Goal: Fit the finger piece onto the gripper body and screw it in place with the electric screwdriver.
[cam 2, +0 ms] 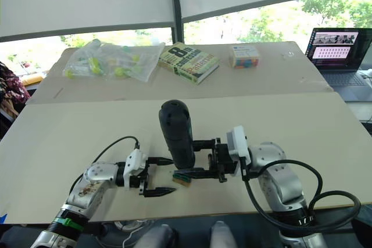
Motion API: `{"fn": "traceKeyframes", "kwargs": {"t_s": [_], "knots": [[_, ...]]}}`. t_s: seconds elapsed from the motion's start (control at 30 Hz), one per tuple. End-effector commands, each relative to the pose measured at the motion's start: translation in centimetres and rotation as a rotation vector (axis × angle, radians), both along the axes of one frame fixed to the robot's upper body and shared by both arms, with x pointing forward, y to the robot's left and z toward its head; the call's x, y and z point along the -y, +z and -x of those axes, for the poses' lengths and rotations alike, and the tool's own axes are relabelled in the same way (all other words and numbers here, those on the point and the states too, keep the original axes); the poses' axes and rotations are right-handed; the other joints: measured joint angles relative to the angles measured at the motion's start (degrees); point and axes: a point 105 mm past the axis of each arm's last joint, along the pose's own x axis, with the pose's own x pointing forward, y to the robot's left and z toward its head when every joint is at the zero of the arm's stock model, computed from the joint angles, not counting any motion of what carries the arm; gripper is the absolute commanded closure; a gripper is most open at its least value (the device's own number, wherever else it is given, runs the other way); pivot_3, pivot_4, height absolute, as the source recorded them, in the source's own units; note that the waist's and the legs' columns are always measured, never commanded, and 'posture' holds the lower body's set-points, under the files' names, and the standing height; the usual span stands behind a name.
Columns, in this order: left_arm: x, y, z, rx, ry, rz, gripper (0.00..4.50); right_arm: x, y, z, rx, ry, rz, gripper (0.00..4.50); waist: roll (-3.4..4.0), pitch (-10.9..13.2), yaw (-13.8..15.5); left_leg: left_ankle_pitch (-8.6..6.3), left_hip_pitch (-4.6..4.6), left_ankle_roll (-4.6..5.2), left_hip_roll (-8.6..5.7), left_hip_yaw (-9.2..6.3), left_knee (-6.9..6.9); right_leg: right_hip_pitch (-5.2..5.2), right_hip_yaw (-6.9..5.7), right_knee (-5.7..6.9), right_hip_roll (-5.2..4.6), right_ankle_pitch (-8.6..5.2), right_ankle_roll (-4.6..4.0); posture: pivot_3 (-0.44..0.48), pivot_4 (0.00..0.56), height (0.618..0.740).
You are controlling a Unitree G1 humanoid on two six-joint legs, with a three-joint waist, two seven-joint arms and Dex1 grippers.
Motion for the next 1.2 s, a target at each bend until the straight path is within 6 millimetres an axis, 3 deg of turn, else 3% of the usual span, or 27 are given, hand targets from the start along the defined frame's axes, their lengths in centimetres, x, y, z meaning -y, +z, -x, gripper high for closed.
{"fn": "traceKeyframes", "kwargs": {"t_s": [0.03, 1.2], "knots": [[0.1, -0.3, 0.3, 0.004, -0.002, -0.001, 0.0, 0.0, 0.8, 0.3, 0.054, 0.0, -0.025, 2.58, 0.0, 0.0, 0.0, 0.0, 0.0, 0.0, 0.0, 0.0, 0.0, 0.0, 0.0, 0.0, 0.0, 0.0, 0.0, 0.0, 0.15, 0.74], [0.1, -0.8, 1.3, -0.03, 0.035, 0.012, 0.0, -0.2, 0.8, -0.1, 0.063, 0.009, -0.036, 2.58, 0.01, 0.0, 0.0, 0.0, 0.07, 0.0, 0.0, 0.0, 0.0, 0.06, 0.01, 0.0, 0.0, 0.0, 0.0, 0.0, 0.15, 0.74]]}}
